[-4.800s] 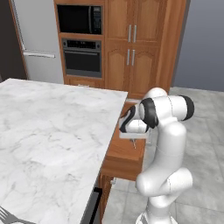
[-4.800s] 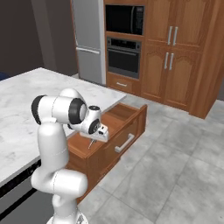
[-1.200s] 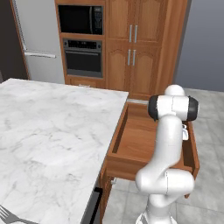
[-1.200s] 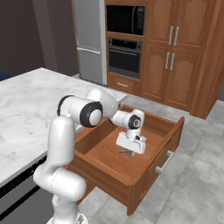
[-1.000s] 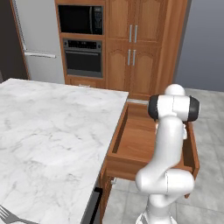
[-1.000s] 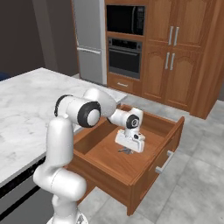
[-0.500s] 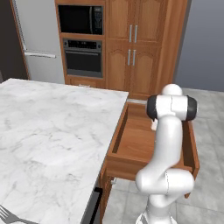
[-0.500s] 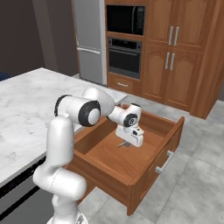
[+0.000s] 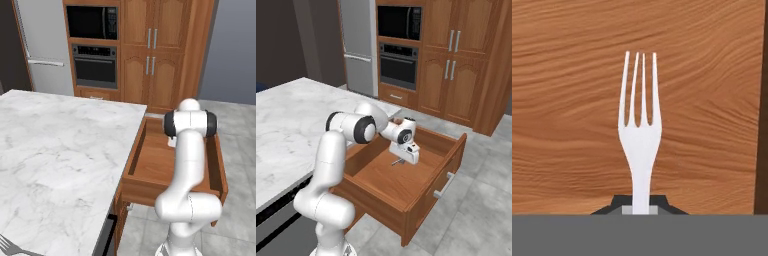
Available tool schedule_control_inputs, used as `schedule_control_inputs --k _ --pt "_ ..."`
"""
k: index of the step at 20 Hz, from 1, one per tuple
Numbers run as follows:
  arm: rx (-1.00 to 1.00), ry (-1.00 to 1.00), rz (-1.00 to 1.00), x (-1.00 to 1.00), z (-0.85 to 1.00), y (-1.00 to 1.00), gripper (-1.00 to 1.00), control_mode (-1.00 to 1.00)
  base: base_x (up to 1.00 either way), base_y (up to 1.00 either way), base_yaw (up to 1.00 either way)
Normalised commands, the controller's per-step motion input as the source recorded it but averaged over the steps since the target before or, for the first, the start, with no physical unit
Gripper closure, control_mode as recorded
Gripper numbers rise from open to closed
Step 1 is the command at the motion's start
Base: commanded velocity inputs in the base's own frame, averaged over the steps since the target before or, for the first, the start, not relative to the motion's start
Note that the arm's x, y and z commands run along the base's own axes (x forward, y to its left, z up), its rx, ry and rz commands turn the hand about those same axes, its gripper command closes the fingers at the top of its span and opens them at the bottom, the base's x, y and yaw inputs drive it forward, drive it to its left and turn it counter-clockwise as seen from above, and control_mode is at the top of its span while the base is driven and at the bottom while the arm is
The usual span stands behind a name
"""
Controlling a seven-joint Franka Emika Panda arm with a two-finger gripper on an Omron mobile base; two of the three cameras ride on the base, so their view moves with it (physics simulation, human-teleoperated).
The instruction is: Organize the utensils by type. Pick up the wooden spoons from the counter and place them in the open cabinet. Then pick up the metallic utensils from the counter and place them in the open drawer.
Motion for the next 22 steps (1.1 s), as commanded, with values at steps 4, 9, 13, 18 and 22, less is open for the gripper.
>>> schedule_control_inputs --k 4,9,13,18,22 --pt "-0.06 -0.18 0.0 0.41 -0.43 0.0 1.0 -1.0 0.0 0.0 0.0" --pt "-0.06 -0.18 0.0 0.36 -0.43 -0.03 1.0 -1.0 0.0 0.0 0.0" --pt "-0.03 -0.09 0.0 0.16 -0.49 -0.09 1.0 -1.0 0.0 0.0 0.0" --pt "-0.01 -0.08 0.0 0.16 -0.35 -0.06 1.0 -1.0 0.0 0.0 0.0" --pt "0.0 -0.05 0.0 0.1 -0.2 0.0 1.0 -1.0 0.0 0.0 0.0"
